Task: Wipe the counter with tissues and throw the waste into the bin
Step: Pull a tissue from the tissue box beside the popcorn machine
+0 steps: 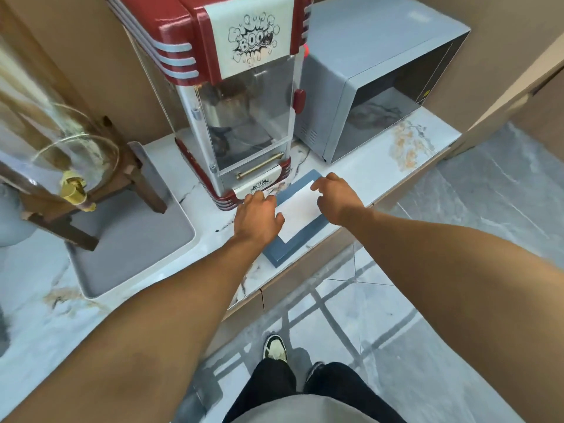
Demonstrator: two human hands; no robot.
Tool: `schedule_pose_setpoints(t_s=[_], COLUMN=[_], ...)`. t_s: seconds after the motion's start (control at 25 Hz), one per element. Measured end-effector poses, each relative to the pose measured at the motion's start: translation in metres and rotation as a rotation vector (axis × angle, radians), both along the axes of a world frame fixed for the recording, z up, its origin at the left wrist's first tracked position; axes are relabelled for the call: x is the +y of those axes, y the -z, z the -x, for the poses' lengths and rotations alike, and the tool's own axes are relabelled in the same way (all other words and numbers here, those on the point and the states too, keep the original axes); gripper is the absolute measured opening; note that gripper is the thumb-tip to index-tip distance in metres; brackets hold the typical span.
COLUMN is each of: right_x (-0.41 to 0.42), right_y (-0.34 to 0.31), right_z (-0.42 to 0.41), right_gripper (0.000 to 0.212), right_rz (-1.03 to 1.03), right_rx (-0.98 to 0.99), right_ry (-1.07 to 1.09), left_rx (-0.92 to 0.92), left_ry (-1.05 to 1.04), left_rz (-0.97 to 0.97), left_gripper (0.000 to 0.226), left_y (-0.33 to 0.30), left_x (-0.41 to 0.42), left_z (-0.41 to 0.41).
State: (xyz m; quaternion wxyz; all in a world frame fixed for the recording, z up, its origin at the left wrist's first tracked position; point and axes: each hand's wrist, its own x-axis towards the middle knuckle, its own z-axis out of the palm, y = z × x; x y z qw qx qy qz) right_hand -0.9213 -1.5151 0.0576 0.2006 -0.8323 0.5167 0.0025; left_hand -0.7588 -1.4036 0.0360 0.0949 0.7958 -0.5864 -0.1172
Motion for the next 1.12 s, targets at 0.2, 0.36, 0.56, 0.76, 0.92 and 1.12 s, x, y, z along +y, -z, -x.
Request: schedule_pose_setpoints(t_s=[0.2, 0.36, 0.56, 0.76, 0.92, 1.12], right_x=[-0.028, -0.047, -0.064, -0.075, -0.081, -0.082], right_y=[0.021, 0.034, 0.041, 0.039, 0.027, 0.018], right_z=[-0.007, -0.011, -0.011, -0.007, -0.005, -0.006], right_gripper=[0.037, 0.04, 0.025, 0.011, 0.005, 0.006], right_rz=[-0.04, -0.065, -0.086, -0.091, -0.122, -0.106], right_rx=[0.008, 0.004, -0.041, -0.066, -0.076, -0.072], right_ry=[0.021, -0.032, -0.117, -0.176, -0.266, -0.309], left_rx=[0.02, 0.067, 0.133, 0.19, 0.19, 0.185], left_ry=[-0.048, -0.127, -0.118, -0.151, -0.187, -0.26], left_rz=[-0.048, -0.082, -0.06, -0.047, -0.063, -0.051], left_gripper=[0.037, 0.035, 0.02, 0.013, 0.013, 0.012], left_y=[0.011, 0.018, 0.017, 0.015, 0.008, -0.009], left_x=[-0.016, -0.02, -0.022, -0.026, -0.026, -0.02], left_z=[0.001, 0.001, 0.0, 0.003, 0.005, 0.01])
